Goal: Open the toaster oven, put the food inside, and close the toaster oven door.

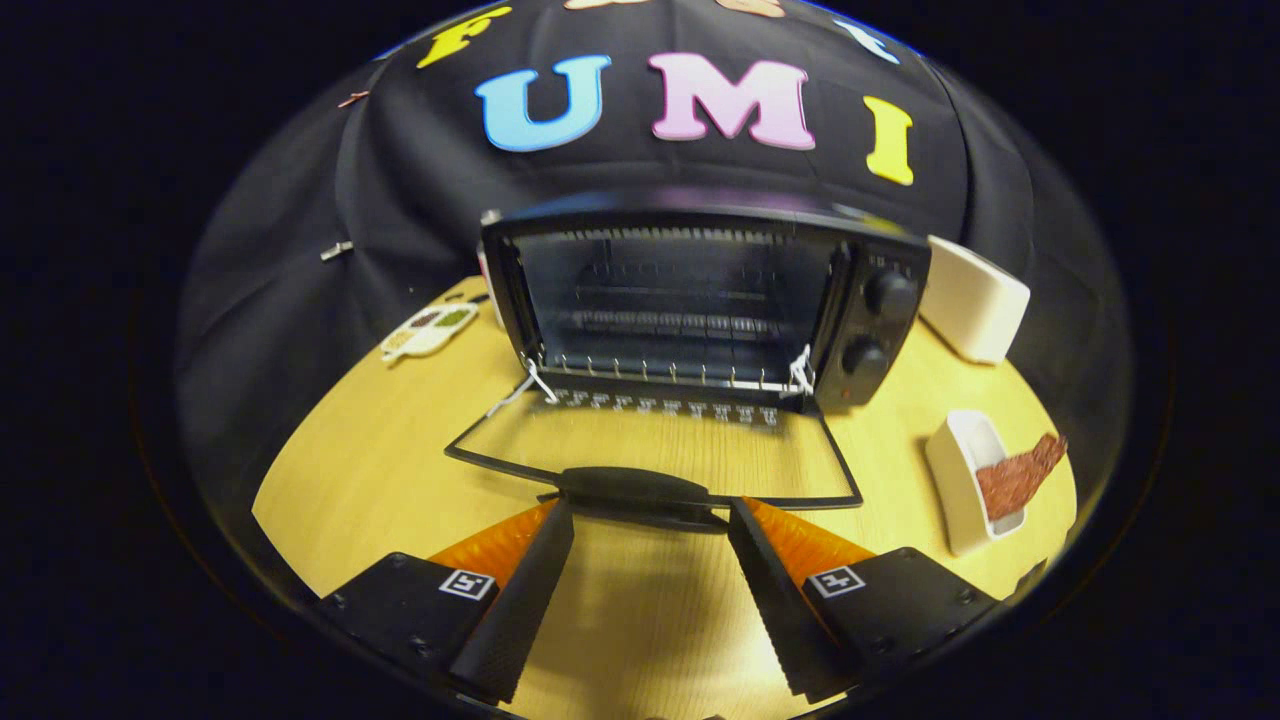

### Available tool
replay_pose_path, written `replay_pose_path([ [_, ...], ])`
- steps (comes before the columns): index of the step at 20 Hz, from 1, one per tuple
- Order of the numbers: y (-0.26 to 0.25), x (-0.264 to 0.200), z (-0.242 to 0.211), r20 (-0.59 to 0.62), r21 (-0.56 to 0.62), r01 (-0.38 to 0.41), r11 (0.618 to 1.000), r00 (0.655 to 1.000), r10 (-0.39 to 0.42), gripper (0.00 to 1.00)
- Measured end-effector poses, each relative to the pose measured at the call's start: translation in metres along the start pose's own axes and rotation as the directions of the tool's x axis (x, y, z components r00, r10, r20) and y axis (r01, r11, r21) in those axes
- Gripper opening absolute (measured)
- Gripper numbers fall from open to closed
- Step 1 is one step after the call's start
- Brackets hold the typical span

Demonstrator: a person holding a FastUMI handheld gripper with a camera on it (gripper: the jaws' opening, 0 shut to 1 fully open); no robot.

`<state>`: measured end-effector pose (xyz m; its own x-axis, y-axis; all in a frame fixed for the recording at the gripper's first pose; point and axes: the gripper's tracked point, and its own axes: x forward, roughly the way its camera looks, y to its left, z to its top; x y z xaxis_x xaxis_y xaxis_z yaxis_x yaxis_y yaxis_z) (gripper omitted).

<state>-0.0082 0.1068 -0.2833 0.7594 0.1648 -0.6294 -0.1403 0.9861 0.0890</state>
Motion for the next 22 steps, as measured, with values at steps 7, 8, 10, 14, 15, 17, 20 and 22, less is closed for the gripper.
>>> replay_pose_path([
  [7,-0.013,-0.018,0.004,0.013,-0.015,-0.031,0.999,0.999,0.031,0.99],
  [8,-0.016,-0.023,0.006,0.017,-0.014,-0.031,0.999,0.999,0.031,0.99],
  [10,-0.019,-0.032,0.013,0.032,-0.009,-0.030,0.999,0.999,0.031,0.99],
  [14,-0.030,-0.052,0.042,0.101,-0.008,-0.023,1.000,0.995,0.023,0.99],
  [15,-0.034,-0.057,0.053,0.126,-0.006,-0.020,1.000,0.992,0.020,0.99],
  [17,-0.042,-0.069,0.072,0.173,0.005,-0.014,1.000,0.985,0.012,0.99],
  [20,-0.060,-0.086,0.099,0.232,0.015,0.012,1.000,0.973,-0.015,0.99],
  [22,-0.076,-0.094,0.114,0.260,-0.001,0.042,0.999,0.965,-0.040,0.98],
])
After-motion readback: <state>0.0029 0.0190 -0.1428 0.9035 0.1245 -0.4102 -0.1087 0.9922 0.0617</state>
